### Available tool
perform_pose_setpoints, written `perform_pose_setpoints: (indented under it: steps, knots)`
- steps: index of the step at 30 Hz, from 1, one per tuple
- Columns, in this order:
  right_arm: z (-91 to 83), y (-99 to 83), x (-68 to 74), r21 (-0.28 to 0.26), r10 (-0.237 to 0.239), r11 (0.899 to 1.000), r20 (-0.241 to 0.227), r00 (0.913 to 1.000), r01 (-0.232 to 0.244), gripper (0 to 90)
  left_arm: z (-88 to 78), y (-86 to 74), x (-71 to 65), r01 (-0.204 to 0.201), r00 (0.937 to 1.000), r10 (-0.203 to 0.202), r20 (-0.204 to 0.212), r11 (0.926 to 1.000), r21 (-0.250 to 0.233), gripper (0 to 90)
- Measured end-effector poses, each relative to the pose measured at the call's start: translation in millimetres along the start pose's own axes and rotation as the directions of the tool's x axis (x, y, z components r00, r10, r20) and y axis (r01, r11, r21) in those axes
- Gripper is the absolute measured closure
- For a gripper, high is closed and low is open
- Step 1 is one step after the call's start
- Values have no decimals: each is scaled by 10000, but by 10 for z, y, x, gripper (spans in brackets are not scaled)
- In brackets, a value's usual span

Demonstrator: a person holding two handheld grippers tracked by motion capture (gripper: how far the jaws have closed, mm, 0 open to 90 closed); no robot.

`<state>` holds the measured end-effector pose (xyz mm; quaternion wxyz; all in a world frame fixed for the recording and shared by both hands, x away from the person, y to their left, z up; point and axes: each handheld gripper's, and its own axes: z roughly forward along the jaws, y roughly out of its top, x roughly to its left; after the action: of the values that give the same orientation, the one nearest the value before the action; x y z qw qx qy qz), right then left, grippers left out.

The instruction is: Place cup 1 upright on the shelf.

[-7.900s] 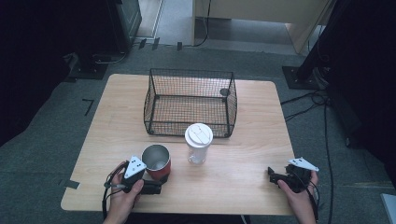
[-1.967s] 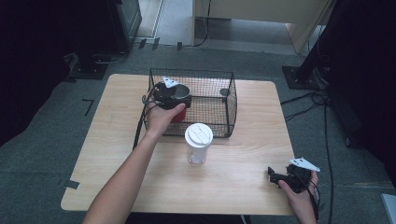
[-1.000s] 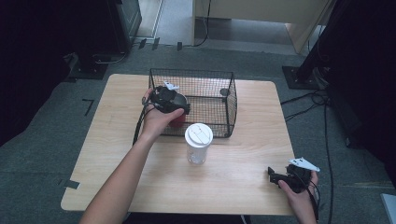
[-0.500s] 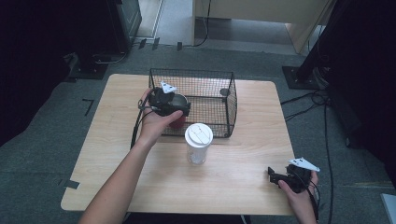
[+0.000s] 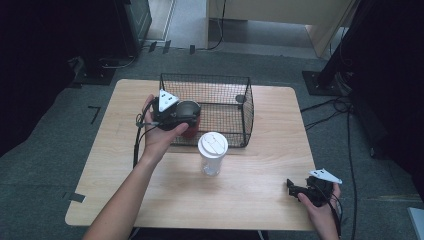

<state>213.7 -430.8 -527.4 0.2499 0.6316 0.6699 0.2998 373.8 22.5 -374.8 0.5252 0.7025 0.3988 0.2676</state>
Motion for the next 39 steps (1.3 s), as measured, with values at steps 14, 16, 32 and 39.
perform_pose_setpoints:
  steps: [14,16,32,39]
  knots:
    - [0,1,5,34,-2,10000,40,10000,1,0,-462,-191,118,41,9995,-70,-305,9955,-947,0]
    - [1,1,6,37,-6,10000,46,10000,6,0,-544,-261,125,65,9995,-95,-305,9952,-978,0]
    - [1,0,5,41,-44,10000,53,10000,43,0,-881,-587,227,329,9977,-384,-553,9947,-973,0]
    - [3,1,8,54,-69,10000,94,9999,68,0,-1032,-776,323,275,9957,-339,-864,9969,-742,0]
